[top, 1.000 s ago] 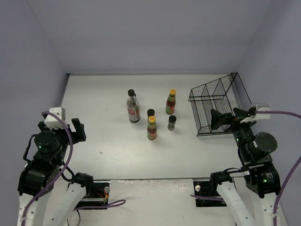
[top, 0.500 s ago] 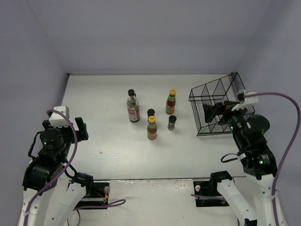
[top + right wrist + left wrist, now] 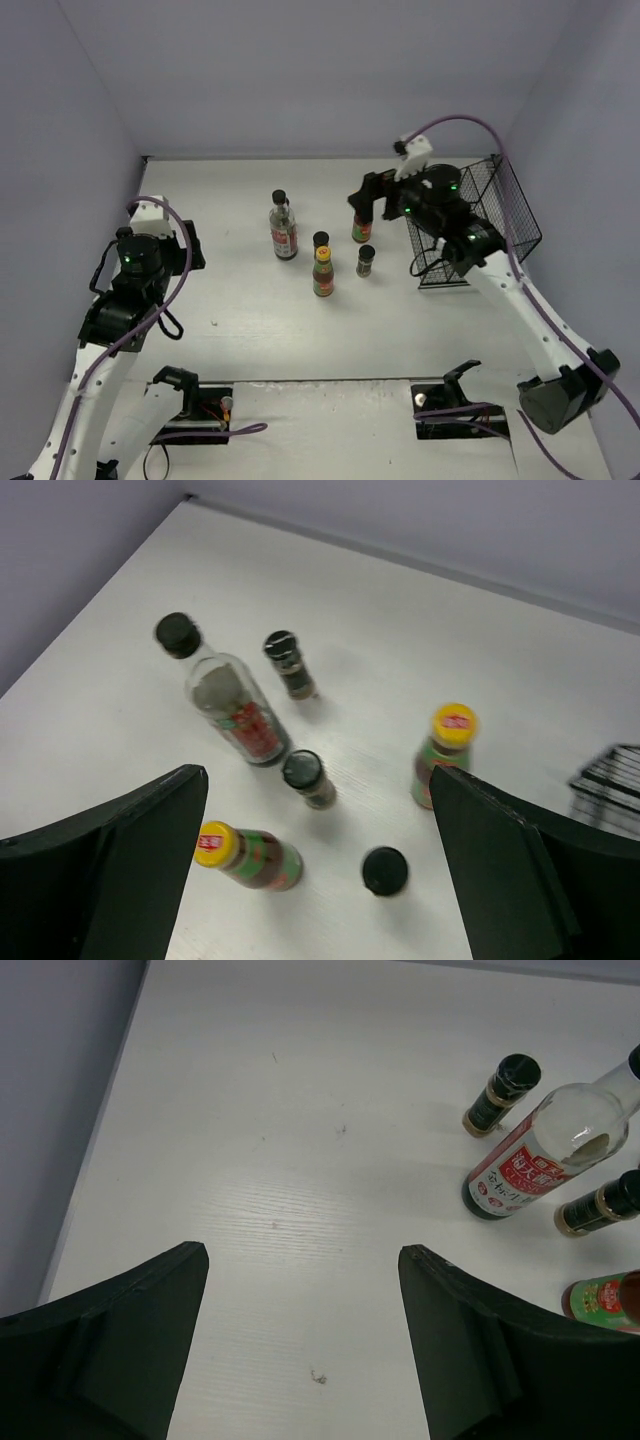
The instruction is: Organize the condiment bottles
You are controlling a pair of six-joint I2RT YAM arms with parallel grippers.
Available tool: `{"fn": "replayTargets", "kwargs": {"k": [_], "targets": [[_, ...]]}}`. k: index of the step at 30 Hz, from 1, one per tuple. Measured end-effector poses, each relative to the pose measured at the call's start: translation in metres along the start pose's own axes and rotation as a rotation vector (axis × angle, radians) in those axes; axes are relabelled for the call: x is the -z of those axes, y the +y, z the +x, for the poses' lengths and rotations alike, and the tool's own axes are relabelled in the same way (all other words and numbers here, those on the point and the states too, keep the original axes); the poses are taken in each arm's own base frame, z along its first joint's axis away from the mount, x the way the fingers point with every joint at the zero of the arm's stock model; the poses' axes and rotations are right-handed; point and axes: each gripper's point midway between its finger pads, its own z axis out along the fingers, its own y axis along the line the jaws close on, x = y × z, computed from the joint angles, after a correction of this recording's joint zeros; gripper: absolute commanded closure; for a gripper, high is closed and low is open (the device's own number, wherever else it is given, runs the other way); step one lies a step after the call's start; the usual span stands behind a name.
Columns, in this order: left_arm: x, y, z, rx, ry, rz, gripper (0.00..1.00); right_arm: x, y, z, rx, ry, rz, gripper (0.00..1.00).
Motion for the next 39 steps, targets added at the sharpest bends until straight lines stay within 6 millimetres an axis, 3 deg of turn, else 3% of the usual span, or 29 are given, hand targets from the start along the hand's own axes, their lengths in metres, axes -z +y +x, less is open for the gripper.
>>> {"fn": "replayTargets", "kwargs": {"k": [4, 11, 15, 24, 30, 31, 35, 39], "targets": [[-0.024, -0.006, 0.004, -0.004, 0.027, -0.009, 0.23, -0.045, 0.048, 0.018, 0.047, 0.045, -0.113, 0.0], [-0.06, -0.004, 0.044, -0.026, 0.118, -0.048, 0.23, -0.101, 0.086, 0.047, 0.092, 0.093, -0.199, 0.0], [-0.063, 0.001, 0.057, -0.025, 0.137, -0.058, 0.23, -0.124, 0.101, 0.062, 0.103, 0.115, -0.234, 0.0], [-0.056, 0.002, 0.047, -0.01, 0.068, -0.045, 0.23, -0.168, 0.124, 0.08, 0.123, 0.129, -0.283, 0.01], [-0.056, 0.002, 0.047, -0.01, 0.067, -0.044, 0.23, -0.188, 0.13, 0.096, 0.134, 0.149, -0.292, 0.16], [-0.056, 0.001, 0.047, -0.01, 0.067, -0.043, 0.23, -0.19, 0.13, 0.1, 0.134, 0.156, -0.291, 0.23], [-0.057, 0.001, 0.05, -0.012, 0.07, -0.042, 0.23, -0.196, 0.128, 0.11, 0.138, 0.174, -0.286, 0.36], [-0.057, 0.002, 0.051, -0.022, 0.073, -0.041, 0.23, -0.2, 0.126, 0.114, 0.143, 0.173, -0.28, 0.57]]}}
